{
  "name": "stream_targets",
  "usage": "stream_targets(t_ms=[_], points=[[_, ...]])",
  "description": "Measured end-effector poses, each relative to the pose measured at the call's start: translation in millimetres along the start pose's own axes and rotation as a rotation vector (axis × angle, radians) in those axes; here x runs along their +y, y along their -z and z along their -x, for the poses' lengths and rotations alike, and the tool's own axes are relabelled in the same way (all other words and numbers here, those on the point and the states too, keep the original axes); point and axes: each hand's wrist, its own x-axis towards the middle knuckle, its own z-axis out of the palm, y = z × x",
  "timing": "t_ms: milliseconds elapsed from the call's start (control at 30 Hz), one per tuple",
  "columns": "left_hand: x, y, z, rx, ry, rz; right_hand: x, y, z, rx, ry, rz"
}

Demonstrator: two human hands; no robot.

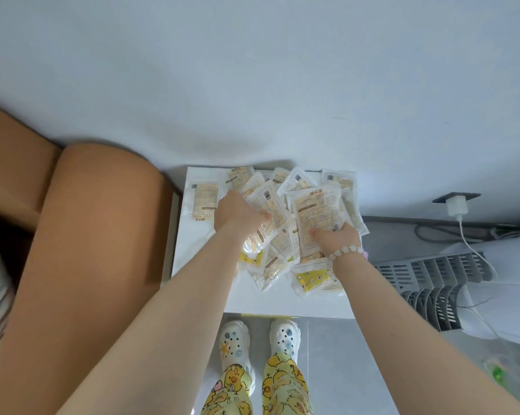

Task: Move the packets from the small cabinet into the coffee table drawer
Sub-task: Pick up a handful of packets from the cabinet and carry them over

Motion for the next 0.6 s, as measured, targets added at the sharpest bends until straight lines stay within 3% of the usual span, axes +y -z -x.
stream_targets(t_ms=[367,600], points=[[96,77,52,0.124,-0.135,0.114,-87,74,63,-0.004,0.069,-0.198],[135,87,81,0.102,-0.196,0.196,-120,123,97,-0.086,-0.013,0.219]])
